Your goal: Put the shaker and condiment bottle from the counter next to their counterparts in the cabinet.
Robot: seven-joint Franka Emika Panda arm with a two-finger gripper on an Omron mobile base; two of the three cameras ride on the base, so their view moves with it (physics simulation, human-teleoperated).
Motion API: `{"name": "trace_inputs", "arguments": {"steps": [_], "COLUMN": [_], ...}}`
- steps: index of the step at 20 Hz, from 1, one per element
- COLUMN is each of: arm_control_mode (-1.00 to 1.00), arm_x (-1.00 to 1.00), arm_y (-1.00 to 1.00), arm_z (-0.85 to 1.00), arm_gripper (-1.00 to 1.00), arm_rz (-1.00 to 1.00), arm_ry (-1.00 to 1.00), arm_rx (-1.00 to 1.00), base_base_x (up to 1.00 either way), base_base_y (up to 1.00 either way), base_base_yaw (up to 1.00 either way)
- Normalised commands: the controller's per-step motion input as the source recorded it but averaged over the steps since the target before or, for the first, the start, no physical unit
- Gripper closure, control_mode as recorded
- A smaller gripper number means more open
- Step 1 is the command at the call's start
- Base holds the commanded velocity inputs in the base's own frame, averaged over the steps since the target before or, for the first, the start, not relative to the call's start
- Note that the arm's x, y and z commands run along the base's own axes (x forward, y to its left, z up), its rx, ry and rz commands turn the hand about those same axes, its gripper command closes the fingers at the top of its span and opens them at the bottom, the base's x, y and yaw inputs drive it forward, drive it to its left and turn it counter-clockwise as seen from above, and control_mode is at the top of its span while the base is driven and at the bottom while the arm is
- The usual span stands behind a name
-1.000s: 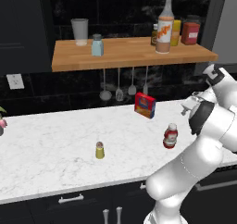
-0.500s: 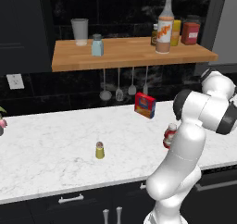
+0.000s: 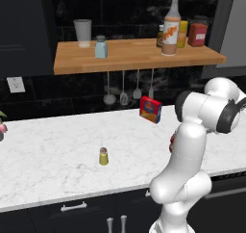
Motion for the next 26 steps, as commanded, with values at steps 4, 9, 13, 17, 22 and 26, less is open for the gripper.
{"name": "trace_inputs", "arguments": {"steps": [4,9,13,17,22,26], "arm_control_mode": [-1.0,-1.0,-1.0,-1.0,-1.0,-1.0], "arm_x": [0.04,-0.04,-0.21,-0.04,-0.11,0.0], "arm_y": [-0.18,-0.12,0.07,0.1,0.28,0.39], "arm_z": [-0.31,-0.01,0.0,0.0,0.0,0.0], "arm_gripper": [-1.0,-1.0,-1.0,-1.0,-1.0,-1.0], "arm_rz": [-0.19,-0.25,-0.18,-0.06,0.0,0.0], "arm_ry": [-0.27,-0.04,0.0,0.0,0.0,0.0], "arm_rx": [-0.06,0.0,0.08,0.05,0.11,0.15], "base_base_x": [0.0,0.0,0.0,0.0,0.0,0.0], "base_base_y": [0.0,0.0,0.0,0.0,0.0,0.0], "base_base_yaw": [0.0,0.0,0.0,0.0,0.0,0.0]}}
